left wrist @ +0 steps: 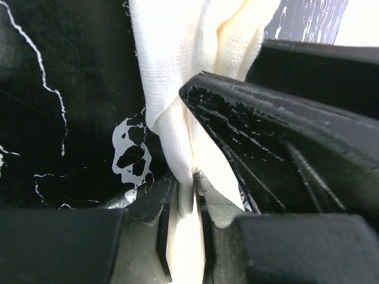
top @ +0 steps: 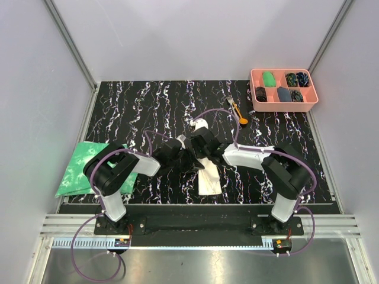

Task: Fold the napkin into a case and place the utensils inside
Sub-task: Pick up the top corner of the smaller rectangle folded napkin from the center of the board.

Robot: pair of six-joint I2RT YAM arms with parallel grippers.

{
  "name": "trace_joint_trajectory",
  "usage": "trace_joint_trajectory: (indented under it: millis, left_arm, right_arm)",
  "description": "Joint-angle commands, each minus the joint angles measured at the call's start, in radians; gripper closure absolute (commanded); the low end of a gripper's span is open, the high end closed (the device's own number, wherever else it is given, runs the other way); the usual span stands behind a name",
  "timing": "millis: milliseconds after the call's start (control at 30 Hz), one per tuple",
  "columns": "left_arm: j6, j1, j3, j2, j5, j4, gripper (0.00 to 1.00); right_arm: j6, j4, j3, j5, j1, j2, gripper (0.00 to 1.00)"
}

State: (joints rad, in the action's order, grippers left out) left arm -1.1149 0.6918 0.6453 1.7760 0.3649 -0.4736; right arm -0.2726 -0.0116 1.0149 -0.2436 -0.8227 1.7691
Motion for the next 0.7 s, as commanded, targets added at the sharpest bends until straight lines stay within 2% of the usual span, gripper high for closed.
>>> trace_joint_trajectory:
  millis: [0, 200, 567, 600, 633, 667]
  left_arm:
    - [-0.019, -0.005, -0.01, 0.008, 0.025, -0.068, 0.82]
    - [-0.028, -0.008, -0.015, 0.01, 0.031, -0.085, 0.83]
    - [-0.034, -0.009, -0.019, 0.017, 0.034, -0.096, 0.83]
    - [-0.033, -0.009, -0.021, 0.017, 0.035, -0.096, 0.83]
    - [-0.036, -0.009, -0.021, 0.016, 0.035, -0.099, 0.83]
    - [-0.036, -0.009, -0.025, 0.013, 0.035, -0.102, 0.82]
  right_arm:
    - [0.026, 0.047, 0.056, -0.094, -0.027, 0.03, 0.62]
    - [0.039, 0.068, 0.083, -0.131, -0.046, 0.062, 0.66]
    - [0.056, 0.078, 0.111, -0.152, -0.056, 0.102, 0.67]
    - [0.059, 0.078, 0.111, -0.155, -0.055, 0.105, 0.69]
    - [0.061, 0.079, 0.114, -0.167, -0.058, 0.104, 0.8]
    - [0.062, 0.079, 0.114, -0.174, -0.058, 0.099, 0.84]
